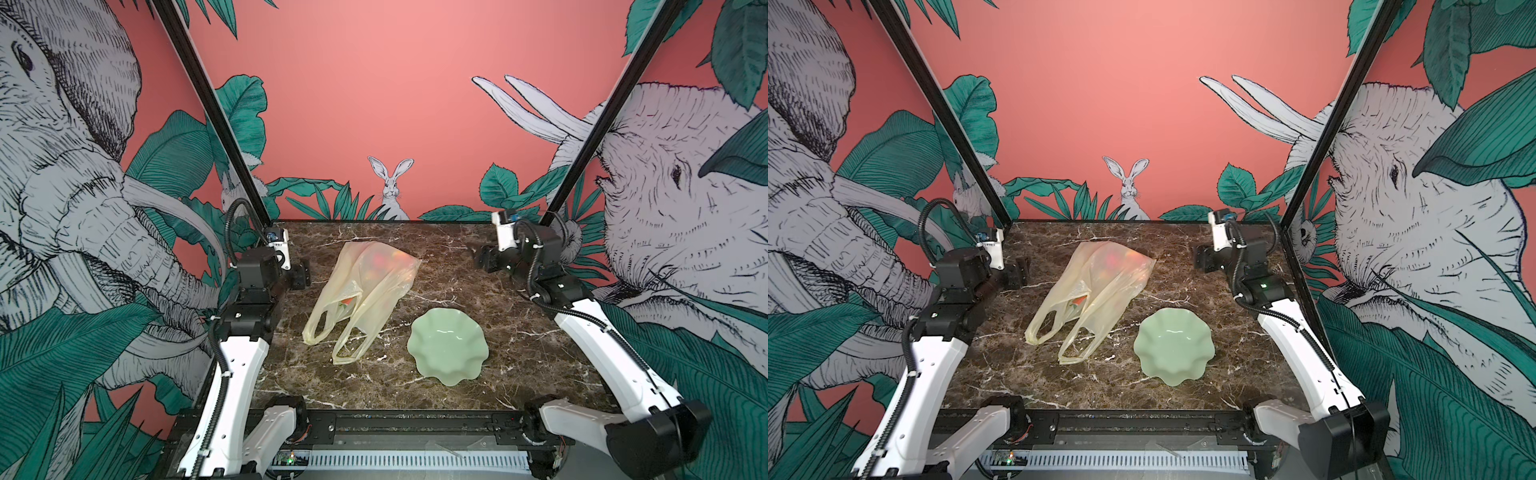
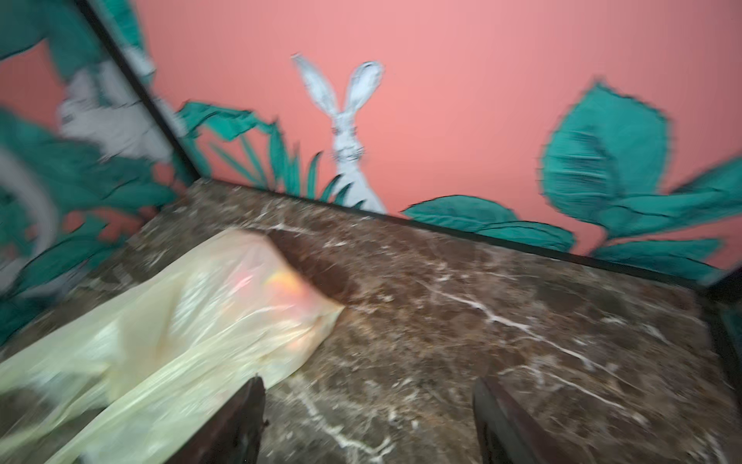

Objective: Take fruits out of the plastic bag
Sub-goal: Adjust the plastic bag at the center of the board.

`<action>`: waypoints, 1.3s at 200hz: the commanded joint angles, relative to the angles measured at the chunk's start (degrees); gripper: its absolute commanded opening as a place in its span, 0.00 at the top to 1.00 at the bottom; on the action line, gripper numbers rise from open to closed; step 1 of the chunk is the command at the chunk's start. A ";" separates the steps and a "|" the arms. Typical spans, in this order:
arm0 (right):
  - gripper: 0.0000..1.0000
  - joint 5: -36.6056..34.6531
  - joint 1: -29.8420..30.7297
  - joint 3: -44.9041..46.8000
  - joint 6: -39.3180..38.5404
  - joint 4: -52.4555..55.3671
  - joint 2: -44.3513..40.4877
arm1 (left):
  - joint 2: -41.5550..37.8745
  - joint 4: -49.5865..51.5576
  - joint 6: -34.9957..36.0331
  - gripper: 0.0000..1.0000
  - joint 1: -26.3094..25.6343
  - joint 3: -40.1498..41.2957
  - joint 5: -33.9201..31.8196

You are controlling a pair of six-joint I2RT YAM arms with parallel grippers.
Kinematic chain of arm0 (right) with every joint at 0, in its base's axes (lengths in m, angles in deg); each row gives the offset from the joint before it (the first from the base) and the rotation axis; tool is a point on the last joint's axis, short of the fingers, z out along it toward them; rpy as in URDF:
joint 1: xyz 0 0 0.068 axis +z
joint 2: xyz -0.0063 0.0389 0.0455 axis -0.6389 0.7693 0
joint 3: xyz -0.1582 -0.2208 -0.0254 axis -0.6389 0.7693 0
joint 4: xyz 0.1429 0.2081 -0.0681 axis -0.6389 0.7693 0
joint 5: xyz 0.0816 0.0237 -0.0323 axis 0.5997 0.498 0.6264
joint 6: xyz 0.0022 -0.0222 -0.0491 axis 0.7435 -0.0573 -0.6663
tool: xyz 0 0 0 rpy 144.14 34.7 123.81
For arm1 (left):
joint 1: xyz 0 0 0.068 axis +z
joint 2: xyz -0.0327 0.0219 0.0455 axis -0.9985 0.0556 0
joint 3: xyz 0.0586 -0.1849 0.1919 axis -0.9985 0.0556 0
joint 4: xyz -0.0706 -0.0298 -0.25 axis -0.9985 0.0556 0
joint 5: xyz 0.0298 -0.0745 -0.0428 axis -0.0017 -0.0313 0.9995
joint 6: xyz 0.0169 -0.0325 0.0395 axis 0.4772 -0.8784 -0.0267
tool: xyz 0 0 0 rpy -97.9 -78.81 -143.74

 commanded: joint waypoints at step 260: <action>0.40 5.24 30.49 -12.36 21.03 10.18 19.82 | 5.95 21.97 -17.27 1.00 -3.73 -0.97 19.60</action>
